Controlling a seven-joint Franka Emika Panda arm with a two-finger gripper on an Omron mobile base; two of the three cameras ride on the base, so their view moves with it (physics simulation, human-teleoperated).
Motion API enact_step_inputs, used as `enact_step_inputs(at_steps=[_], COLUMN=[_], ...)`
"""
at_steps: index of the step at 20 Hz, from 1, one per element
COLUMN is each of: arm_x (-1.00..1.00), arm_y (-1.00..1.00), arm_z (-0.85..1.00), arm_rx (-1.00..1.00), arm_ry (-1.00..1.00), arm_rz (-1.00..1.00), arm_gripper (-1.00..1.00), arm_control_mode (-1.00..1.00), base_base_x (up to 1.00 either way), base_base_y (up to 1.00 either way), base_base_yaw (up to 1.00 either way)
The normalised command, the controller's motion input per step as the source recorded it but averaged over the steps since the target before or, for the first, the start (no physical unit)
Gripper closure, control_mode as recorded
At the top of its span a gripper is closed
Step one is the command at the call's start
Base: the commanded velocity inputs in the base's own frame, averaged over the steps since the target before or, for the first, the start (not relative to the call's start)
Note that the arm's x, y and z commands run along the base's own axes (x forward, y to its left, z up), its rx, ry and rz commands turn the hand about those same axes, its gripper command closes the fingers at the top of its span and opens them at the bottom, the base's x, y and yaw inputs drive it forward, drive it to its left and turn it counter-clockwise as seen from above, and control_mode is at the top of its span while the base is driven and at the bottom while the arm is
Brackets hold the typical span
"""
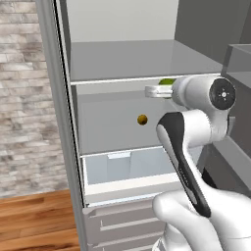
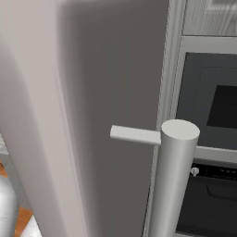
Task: Grab the lemon and lime from the fridge, place them in the blender, close the lid, and turn on the blender to create a marinade.
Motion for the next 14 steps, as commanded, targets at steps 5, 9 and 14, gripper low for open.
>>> enact_step_inputs(at_steps=[5, 9, 14], arm_x=[-0.98, -0.17, -0.27], arm_y=[-0.19, -0.12, 0.0], arm_z=[-0.72, -0.16, -0.12], arm_rx=[0.09, 0.01, -0.01], arm_ry=[0.42, 0.19, 0.11], arm_rz=[0.12, 0.09, 0.0], arm_gripper=[1.0, 1.0, 1.0], arm_control_mode=[-1.0, -1.0, -1.0], base_base_x=[0.0, 0.0, 0.0], base_base_y=[0.0, 0.0, 0.0], base_base_yaw=[0.0, 0.0, 0.0])
